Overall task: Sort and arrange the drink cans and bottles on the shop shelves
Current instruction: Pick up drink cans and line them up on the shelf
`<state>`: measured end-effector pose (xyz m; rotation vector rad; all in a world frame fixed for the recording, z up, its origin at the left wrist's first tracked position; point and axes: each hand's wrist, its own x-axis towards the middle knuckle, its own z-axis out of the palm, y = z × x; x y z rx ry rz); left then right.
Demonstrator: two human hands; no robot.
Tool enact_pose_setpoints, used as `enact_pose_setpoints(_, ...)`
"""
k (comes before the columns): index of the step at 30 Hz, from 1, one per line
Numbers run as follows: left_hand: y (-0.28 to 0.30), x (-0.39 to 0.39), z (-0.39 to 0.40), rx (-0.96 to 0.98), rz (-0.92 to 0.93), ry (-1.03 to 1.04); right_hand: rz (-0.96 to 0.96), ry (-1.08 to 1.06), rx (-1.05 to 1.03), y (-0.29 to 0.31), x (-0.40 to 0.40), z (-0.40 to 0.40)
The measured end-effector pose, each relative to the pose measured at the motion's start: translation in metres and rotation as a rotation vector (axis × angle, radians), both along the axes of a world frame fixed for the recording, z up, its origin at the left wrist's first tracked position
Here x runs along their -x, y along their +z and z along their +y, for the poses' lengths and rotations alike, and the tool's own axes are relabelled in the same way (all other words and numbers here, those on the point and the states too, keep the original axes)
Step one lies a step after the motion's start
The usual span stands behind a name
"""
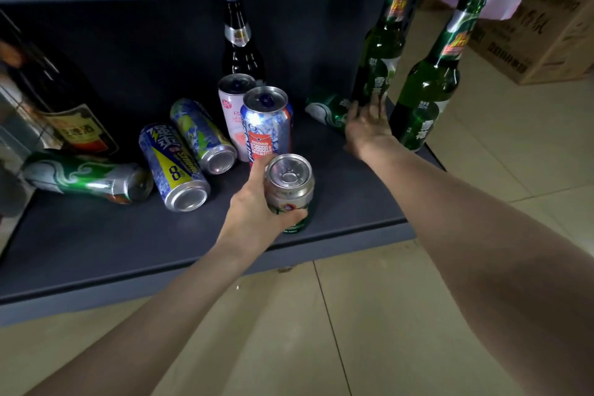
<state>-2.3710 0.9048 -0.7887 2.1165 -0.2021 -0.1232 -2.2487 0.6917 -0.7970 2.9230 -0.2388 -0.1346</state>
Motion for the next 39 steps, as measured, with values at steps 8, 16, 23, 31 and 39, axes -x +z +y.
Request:
enact_pose_setpoints(8,-0.003,-0.002,0.003,-0.011,-0.029,-0.022,-0.078,0.14,-0.095,0.004,0.018,0.014)
enact_pose_setpoints(16,0.0,0.001,-0.001,-0.049,-0.054,0.001,-0.03,-0.002,-0.367,0.011,0.079,0.021)
enact_pose_setpoints(23,0.003,-0.01,-0.048,-0.03,-0.051,-0.041,-0.123,-0.127,-0.546,0.01,0.152,-0.017)
enact_pose_setpoints(31,0.003,-0.051,-0.086,-0.042,-0.036,0.129,-0.516,-0.193,-0.749,0.005,0.182,-0.039)
enact_pose_setpoints(39,0.006,-0.061,-0.109,-0.017,-0.015,0.269,-0.872,-0.285,-1.127,0.043,0.167,-0.041)
